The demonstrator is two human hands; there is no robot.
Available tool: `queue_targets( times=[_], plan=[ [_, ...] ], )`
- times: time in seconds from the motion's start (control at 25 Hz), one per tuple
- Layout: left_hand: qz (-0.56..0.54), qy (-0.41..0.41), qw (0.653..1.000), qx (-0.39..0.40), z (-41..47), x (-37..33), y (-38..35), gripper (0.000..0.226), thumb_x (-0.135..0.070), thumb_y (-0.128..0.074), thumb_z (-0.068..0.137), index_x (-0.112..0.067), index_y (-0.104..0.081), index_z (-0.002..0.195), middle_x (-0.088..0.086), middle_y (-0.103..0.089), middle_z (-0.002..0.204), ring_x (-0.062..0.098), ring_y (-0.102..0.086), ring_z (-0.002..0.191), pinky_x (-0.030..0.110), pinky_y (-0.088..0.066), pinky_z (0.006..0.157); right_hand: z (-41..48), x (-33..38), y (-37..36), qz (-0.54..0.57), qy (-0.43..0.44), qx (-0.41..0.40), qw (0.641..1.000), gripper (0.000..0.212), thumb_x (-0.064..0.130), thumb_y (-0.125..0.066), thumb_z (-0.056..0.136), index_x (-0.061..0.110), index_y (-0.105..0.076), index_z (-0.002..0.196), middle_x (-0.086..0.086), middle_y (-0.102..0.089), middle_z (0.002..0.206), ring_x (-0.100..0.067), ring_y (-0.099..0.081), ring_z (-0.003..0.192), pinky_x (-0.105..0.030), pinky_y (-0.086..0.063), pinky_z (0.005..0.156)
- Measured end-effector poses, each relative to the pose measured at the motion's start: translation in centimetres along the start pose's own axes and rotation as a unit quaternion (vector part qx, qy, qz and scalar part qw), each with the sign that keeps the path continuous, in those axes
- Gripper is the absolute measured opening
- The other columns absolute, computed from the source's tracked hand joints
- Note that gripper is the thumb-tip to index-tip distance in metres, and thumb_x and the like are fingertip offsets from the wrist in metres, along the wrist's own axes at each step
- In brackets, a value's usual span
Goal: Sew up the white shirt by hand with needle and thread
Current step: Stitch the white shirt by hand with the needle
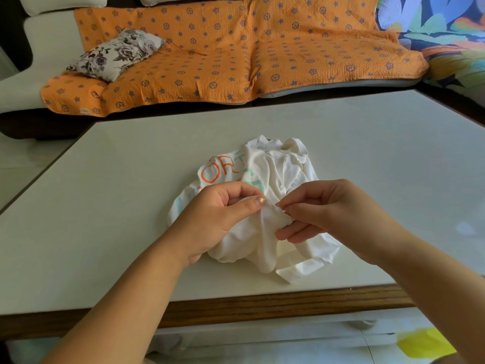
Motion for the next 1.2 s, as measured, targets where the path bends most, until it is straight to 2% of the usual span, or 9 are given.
queue_targets(
  times=[0.28,0.44,0.64,0.84,1.04,1.2],
  plan=[
    [0.002,0.002,1.0,0.003,0.0,0.0,0.1,0.013,-0.034,-0.078,0.076,-0.024,-0.075,0.083,-0.003,-0.073,0.086,0.007,-0.065,0.087,0.026,-0.048,0.087,0.2,0.0,0.0,0.009,0.005,0.003,1.0,0.014,0.001,-0.059,0.092,0.005,-0.072,0.092,-0.017,-0.075,0.075,-0.028,-0.075,0.074,-0.037,-0.062,0.075],
    [-0.004,0.0,1.0,0.0,0.0,-0.1,0.1,0.022,-0.034,-0.069,0.072,-0.019,-0.072,0.087,-0.005,-0.072,0.084,0.005,-0.064,0.085,0.021,-0.047,0.084,0.2,0.0,-0.1,0.018,0.005,0.007,1.0,0.013,0.0,-0.058,0.092,0.004,-0.071,0.093,-0.018,-0.074,0.075,-0.029,-0.075,0.074,-0.037,-0.062,0.074],
    [-0.006,0.004,1.0,0.003,0.1,0.0,0.1,0.008,-0.021,-0.067,0.083,-0.017,-0.072,0.088,-0.004,-0.072,0.084,0.004,-0.065,0.085,0.017,-0.048,0.08,0.3,0.0,-0.2,0.025,0.007,0.015,1.0,0.013,0.001,-0.059,0.092,0.005,-0.072,0.092,-0.019,-0.074,0.076,-0.032,-0.074,0.076,-0.035,-0.062,0.072],
    [-0.016,0.004,1.0,0.014,0.0,0.1,0.0,0.019,-0.031,-0.069,0.072,-0.02,-0.073,0.086,-0.004,-0.073,0.084,0.005,-0.065,0.086,0.017,-0.048,0.08,0.2,-0.1,-0.3,0.038,0.011,0.029,0.999,0.012,0.001,-0.06,0.091,0.005,-0.072,0.092,-0.02,-0.074,0.077,-0.031,-0.075,0.076,-0.035,-0.062,0.072],
    [-0.033,0.014,0.999,0.027,0.0,0.1,-0.3,0.019,-0.029,-0.069,0.071,-0.018,-0.073,0.085,-0.004,-0.073,0.083,0.004,-0.066,0.085,0.015,-0.049,0.077,0.5,-0.5,-0.7,0.046,0.015,0.05,0.998,0.011,0.005,-0.061,0.091,0.006,-0.071,0.094,-0.021,-0.074,0.079,-0.029,-0.075,0.076,-0.033,-0.062,0.071],
    [-0.045,0.023,0.998,0.022,0.2,0.2,-0.4,0.021,-0.029,-0.07,0.071,-0.017,-0.072,0.087,-0.002,-0.073,0.084,0.006,-0.066,0.086,0.019,-0.05,0.081,0.8,-1.1,-0.9,0.085,-0.005,0.064,0.994,0.011,0.009,-0.06,0.091,0.006,-0.07,0.095,-0.025,-0.073,0.082,-0.032,-0.074,0.077,-0.031,-0.062,0.066]
  ],
)
Point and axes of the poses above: each hand's wrist, its own z-axis towards the middle knuckle, its own y-axis out of the back of the hand, x = y × z, the point moved 4 cm from there along z, towards the middle knuckle
